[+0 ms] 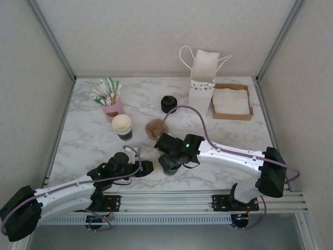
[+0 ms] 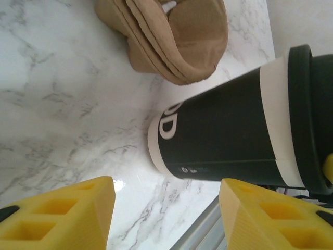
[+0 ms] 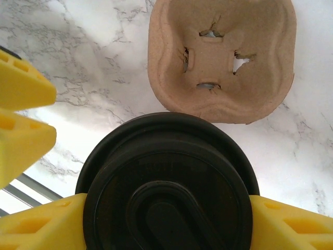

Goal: Pack the takeout coffee

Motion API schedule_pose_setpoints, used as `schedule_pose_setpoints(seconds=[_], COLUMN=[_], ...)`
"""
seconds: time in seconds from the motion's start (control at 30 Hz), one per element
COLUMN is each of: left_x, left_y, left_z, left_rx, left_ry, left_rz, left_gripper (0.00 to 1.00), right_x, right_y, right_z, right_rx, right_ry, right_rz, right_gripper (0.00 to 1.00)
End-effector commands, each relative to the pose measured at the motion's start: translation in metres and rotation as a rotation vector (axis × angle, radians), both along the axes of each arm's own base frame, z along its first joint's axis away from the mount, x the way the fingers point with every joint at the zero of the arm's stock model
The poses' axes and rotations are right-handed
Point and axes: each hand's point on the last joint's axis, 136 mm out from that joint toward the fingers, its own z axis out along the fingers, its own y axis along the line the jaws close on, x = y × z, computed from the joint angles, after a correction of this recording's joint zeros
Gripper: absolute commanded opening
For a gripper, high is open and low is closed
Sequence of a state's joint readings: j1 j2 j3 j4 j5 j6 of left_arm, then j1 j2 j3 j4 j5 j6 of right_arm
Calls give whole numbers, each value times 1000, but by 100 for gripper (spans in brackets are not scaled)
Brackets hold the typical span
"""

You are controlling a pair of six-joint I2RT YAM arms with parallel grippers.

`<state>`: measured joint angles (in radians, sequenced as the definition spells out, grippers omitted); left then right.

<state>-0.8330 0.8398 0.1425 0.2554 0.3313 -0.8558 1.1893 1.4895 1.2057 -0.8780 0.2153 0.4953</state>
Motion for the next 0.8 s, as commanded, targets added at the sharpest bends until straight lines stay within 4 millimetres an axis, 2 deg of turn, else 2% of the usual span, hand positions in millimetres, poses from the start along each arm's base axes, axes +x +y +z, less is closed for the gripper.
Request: schedule_pose_setpoints(seconds=[0.0,0.17,0.4,0.77], left_x=[0,-4,-6,-1], left_y=[-6,-15,-15,4], left_z=[2,0,-6,-7], left_rx=[-36,-38,-21,31], left_ry=[-4,-14,-13,-37], left_rz=[23,3,8,82], left_gripper=[55,55,55,57], right_x=[-3,-7,-12,-17], right_y=[5,9,6,6], right_z=[-4,-8,-17,-26], right_rx=[4,13,4,-15], right_ry=[15,31,46,50], right_rz=[-20,-29,-52,-49], right_gripper=[73,73,72,73])
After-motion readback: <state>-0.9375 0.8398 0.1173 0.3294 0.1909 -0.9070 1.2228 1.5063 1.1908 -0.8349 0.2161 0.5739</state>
